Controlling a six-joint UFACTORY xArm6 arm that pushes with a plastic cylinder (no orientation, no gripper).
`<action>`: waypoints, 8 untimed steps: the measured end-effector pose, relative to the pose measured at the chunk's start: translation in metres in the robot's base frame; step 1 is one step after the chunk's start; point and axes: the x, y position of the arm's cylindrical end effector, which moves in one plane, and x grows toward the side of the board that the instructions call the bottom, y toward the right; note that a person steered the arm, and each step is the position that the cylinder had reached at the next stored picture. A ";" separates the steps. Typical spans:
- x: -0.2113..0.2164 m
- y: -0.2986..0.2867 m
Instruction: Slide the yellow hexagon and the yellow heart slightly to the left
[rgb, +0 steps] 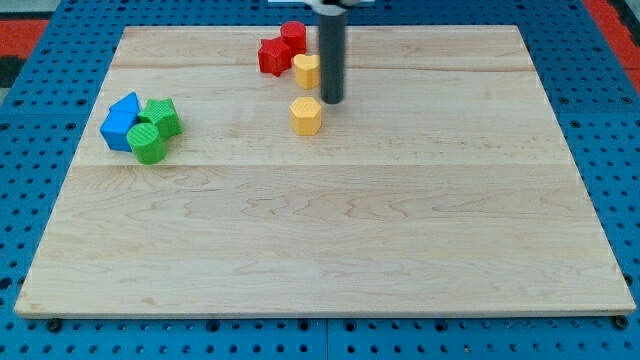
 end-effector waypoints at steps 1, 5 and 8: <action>0.031 -0.006; -0.052 0.048; -0.058 -0.023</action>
